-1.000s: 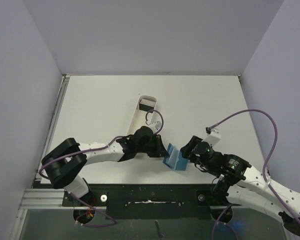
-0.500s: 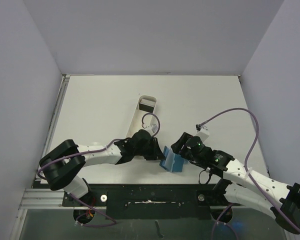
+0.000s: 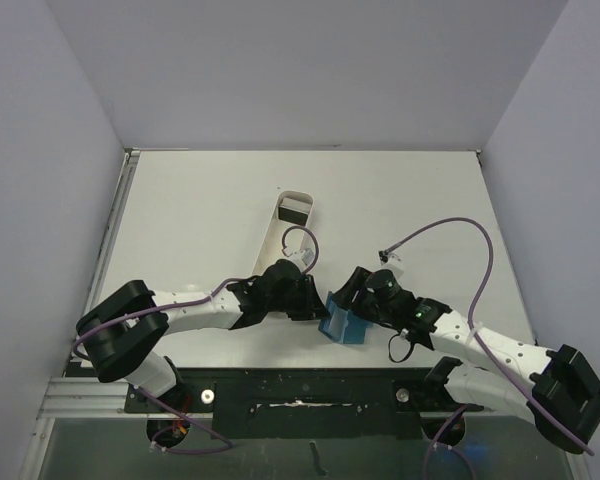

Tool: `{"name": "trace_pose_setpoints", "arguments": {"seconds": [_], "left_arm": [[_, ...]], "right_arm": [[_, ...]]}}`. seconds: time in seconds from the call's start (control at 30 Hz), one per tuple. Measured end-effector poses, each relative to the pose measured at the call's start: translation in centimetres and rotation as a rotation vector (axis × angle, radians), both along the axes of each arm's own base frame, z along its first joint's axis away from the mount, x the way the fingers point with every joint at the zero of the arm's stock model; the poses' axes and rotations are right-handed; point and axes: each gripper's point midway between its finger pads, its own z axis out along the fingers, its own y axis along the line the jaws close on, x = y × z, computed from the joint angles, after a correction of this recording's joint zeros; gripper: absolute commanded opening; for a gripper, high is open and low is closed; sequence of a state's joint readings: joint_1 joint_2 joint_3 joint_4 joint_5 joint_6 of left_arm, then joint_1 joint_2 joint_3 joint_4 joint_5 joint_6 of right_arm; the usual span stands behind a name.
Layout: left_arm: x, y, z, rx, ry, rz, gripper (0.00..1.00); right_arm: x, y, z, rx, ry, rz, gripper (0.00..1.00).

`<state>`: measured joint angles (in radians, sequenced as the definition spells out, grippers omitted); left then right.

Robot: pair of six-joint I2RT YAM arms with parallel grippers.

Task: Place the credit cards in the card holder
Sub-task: Open the card holder at the center of the board.

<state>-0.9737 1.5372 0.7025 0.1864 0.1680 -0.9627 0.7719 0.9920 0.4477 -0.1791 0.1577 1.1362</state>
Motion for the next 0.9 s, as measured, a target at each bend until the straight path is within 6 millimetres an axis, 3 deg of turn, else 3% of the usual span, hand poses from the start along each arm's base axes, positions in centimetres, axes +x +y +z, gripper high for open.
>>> {"name": "trace_pose_setpoints", "arguments": {"seconds": [0.77, 0.83, 0.9], "left_arm": [[0.0, 0.1, -0.1, 0.001, 0.003, 0.002, 0.08], [0.0, 0.1, -0.1, 0.001, 0.003, 0.002, 0.08], [0.0, 0.1, -0.1, 0.001, 0.003, 0.002, 0.0]], "right_arm": [[-0.4, -0.5, -3.4, -0.005, 0.058, 0.006, 0.46], [-0.6, -0.7, -3.8, -0.015, 0.069, 0.005, 0.45], [-0.8, -0.9, -4.0, -0.024, 0.078, 0.005, 0.44]]}}
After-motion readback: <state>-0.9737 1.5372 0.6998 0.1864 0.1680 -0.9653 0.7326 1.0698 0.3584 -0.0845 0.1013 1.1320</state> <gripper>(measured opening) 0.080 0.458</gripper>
